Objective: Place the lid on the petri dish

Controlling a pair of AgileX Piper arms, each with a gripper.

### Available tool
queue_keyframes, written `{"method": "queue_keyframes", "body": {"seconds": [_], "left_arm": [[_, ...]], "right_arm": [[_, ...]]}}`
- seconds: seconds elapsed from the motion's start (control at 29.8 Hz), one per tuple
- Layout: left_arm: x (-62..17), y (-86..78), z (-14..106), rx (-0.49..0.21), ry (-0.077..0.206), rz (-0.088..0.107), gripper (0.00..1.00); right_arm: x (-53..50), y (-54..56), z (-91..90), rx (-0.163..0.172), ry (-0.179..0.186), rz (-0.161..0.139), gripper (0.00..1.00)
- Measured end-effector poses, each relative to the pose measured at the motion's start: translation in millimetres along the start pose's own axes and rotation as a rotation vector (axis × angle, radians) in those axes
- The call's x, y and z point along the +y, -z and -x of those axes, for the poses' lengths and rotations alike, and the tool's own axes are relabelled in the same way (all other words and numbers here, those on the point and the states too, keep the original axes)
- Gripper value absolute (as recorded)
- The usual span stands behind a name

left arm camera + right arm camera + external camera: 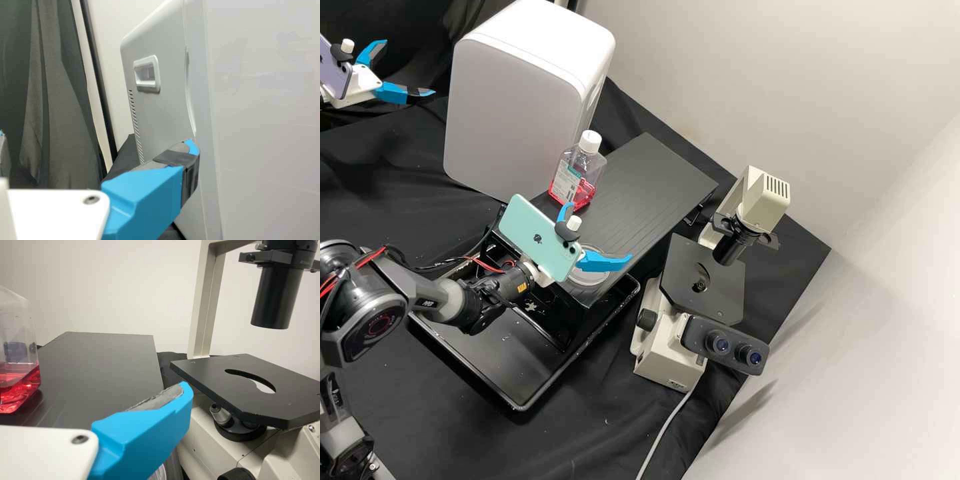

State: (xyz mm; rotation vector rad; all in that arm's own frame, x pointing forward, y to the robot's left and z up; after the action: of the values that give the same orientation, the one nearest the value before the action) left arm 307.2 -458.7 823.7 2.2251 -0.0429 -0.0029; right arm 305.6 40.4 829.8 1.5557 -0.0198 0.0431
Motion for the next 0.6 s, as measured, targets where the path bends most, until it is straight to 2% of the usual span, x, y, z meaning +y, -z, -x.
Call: {"method": "queue_keyframes", "body": {"seconds": [0.5, 0.57, 0.6], "left_arm": [[-0.7, -1.1, -0.2, -0.004, 0.002, 0.0, 1.0], [-3.1, -3.9, -0.7, -0.009, 0.01, 0.004, 1.0], [-4.2, -5.4, -0.9, -0.006, 0.012, 0.012, 1.0]], "right_arm": [[0.0, 0.0, 0.0, 0.0, 0.0, 0.0, 1.0], [0.0, 0.0, 0.0, 0.0, 0.0, 0.0, 1.0], [0.0, 0.0, 0.0, 0.0, 0.0, 0.0, 1.0]]}}
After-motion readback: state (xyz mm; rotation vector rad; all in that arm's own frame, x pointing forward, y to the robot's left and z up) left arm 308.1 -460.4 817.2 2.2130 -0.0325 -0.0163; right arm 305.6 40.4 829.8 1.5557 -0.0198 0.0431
